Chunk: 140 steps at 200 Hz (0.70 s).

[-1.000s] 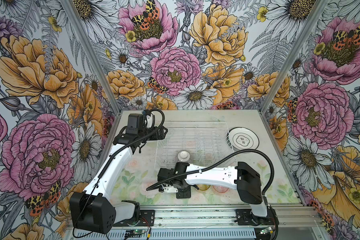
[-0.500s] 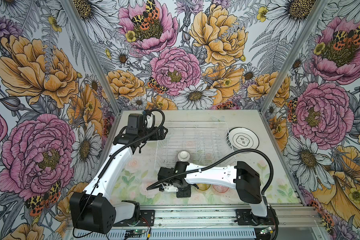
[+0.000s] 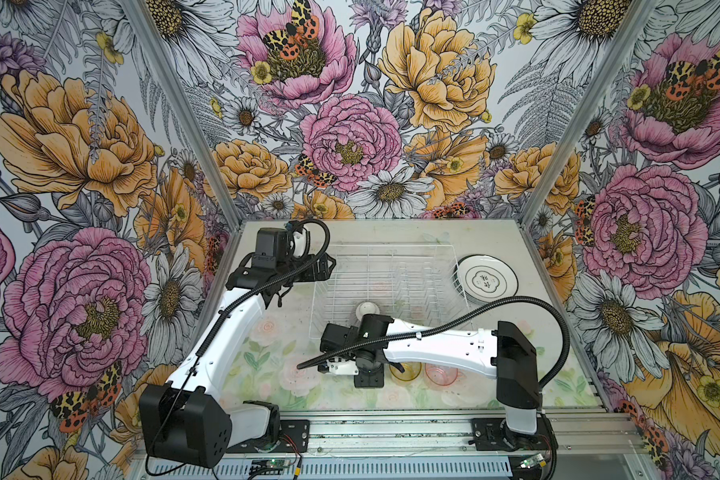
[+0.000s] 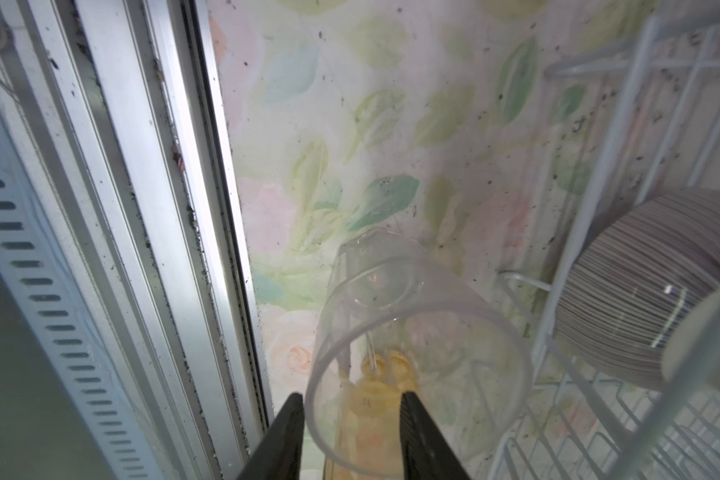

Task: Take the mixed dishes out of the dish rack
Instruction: 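Set the clear glass upside down beside the yellow glass and open the right gripper, then lower the left gripper over the striped bowl while the right gripper rises back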

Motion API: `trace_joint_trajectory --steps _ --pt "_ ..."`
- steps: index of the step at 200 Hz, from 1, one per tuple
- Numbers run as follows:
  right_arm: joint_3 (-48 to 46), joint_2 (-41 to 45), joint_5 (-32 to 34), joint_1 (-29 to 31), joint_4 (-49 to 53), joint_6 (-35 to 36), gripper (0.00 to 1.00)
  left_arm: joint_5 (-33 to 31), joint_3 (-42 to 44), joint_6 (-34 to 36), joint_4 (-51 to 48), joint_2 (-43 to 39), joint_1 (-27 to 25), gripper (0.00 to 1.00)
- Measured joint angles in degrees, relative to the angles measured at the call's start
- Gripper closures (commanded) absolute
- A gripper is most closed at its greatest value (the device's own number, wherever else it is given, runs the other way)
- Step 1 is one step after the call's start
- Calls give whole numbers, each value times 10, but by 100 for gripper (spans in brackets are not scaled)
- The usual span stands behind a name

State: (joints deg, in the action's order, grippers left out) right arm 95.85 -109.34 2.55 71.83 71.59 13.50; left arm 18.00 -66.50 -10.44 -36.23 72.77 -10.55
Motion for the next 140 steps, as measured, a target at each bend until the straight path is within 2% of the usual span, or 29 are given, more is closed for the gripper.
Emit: trace_joint_trajectory --steps 42,85,140 --pt "-3 89 -38 -26 -21 -6 60 -7 2 4 -10 9 -19 1" --pt "-43 197 -63 -90 -76 -22 55 -28 2 9 -26 23 -52 1" --pt "-132 288 -74 -235 -169 -95 53 -82 -21 30 -59 63 -110 1"
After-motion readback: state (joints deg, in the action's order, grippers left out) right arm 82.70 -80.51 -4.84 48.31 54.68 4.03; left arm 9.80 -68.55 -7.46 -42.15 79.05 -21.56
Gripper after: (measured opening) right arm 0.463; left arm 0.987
